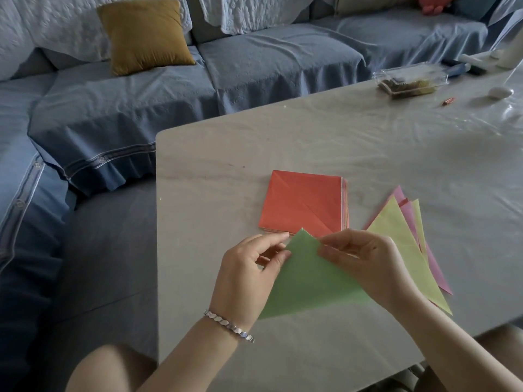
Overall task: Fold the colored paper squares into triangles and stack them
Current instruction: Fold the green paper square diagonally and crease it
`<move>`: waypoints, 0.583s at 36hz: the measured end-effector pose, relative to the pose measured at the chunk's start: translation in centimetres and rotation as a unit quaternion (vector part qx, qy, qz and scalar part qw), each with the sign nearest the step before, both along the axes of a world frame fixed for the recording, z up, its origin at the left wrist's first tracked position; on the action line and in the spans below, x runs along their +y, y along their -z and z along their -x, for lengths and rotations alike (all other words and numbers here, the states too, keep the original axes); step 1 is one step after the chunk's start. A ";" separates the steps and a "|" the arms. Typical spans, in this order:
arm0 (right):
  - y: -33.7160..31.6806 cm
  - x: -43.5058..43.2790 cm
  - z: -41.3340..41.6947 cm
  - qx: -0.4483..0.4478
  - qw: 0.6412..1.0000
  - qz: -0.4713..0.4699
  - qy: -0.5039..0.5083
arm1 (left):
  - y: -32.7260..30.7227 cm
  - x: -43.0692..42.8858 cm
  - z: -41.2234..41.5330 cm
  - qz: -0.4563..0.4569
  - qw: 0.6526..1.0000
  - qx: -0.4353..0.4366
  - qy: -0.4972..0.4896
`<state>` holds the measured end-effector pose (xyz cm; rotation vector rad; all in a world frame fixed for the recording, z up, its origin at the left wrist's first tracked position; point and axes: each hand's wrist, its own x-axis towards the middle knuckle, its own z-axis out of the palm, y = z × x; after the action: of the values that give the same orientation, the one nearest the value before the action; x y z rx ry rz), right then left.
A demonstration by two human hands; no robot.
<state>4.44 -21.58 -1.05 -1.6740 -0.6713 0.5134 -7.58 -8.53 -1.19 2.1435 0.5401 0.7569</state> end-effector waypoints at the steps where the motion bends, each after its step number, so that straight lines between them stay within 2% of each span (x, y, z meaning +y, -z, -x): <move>1: -0.1 0.0 -0.2 -0.022 1.000 0.013 -0.018 | 0.0 0.1 0.1 0.004 1.000 0.008 0.006; 7: -0.8 0.5 -0.7 -0.149 0.970 0.117 -0.152 | 0.5 0.4 0.2 -0.019 0.993 0.080 0.085; 10: -0.9 1.3 -1.1 -0.213 0.947 0.148 -0.189 | 0.9 0.4 0.4 -0.011 0.991 0.101 0.089; 12: -0.3 2.0 -1.3 -0.297 0.929 0.132 -0.175 | 1.4 0.7 0.4 0.027 0.993 0.099 0.052; 14: 0.8 2.7 -1.2 -0.409 0.901 0.101 -0.107 | 1.9 1.2 0.3 0.130 0.986 0.101 -0.016; 16: 2.0 3.2 -0.6 -0.452 0.887 0.086 -0.049 | 2.6 1.7 0.4 0.260 0.956 0.095 -0.098; 17: 2.4 3.3 -0.1 -0.455 0.885 0.081 -0.047 | 3.2 2.0 0.5 0.297 0.941 0.092 -0.132; 19: 3.8 3.3 1.1 -0.455 0.881 0.098 -0.085 | 4.7 2.5 0.8 0.297 0.932 0.109 -0.175; 21: 5.6 3.2 2.4 -0.457 0.863 0.157 -0.146 | 6.0 2.8 1.3 0.281 0.929 0.132 -0.202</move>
<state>2.09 -18.42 -6.67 -2.1213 -1.6207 -0.0183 -8.84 -5.77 -7.20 1.6114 1.2107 0.4442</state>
